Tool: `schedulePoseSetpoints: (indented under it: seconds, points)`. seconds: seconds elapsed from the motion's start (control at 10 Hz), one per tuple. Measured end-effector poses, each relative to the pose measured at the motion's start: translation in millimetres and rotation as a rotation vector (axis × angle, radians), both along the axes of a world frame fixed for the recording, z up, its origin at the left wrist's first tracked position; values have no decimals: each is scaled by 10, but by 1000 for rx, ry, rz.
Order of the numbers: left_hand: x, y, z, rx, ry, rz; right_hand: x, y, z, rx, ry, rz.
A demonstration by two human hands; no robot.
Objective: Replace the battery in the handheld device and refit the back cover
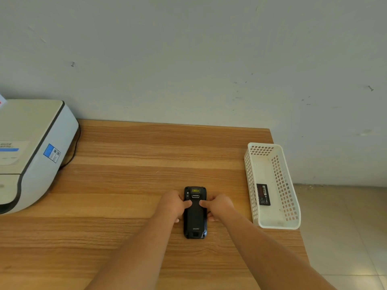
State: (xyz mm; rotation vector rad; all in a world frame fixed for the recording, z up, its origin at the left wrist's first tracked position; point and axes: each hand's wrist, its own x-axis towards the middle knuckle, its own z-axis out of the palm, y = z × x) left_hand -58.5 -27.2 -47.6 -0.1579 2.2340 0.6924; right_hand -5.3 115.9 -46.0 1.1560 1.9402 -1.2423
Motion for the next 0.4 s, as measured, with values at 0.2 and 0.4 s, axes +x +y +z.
schedulePoseSetpoints:
  seconds: [0.2, 0.4]
  points:
    - [70, 14, -15, -48, 139, -81, -6, -18, 16, 48, -22, 53]
    - [140, -31, 6, -8, 141, -48, 130, -58, 14, 50, 40, 62]
